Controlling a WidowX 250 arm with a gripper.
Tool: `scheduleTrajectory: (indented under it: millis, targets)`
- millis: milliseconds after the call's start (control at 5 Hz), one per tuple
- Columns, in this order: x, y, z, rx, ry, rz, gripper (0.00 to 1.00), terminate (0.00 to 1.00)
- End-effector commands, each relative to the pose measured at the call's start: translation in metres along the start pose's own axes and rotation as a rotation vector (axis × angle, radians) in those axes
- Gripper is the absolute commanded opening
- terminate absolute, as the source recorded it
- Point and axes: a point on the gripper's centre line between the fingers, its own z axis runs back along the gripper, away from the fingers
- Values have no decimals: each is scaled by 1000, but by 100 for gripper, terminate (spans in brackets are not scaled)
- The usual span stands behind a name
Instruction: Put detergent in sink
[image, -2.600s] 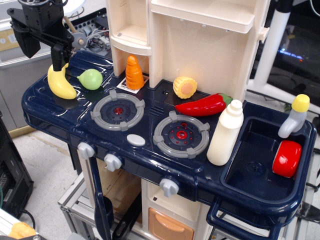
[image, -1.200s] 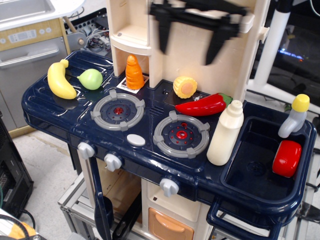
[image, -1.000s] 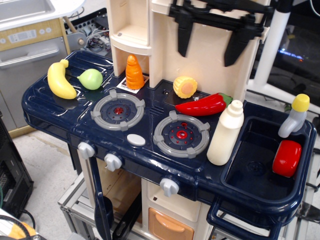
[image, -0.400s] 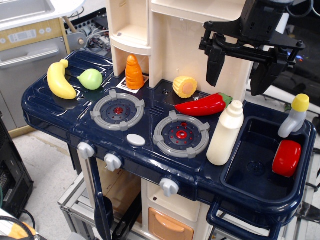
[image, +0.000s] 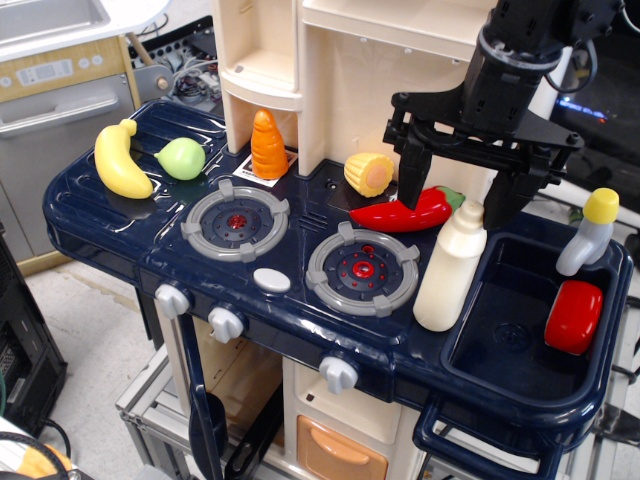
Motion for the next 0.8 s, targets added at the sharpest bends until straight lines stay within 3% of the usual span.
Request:
scheduleTrajectory:
  millis: [0,200,600]
  targets:
    - [-3,-2,-2,-38,-113,6,100,0]
    - [-3,-9,-10,-53,-123,42,0,0]
    - [1,-28,10,-50,-87,158,0,0]
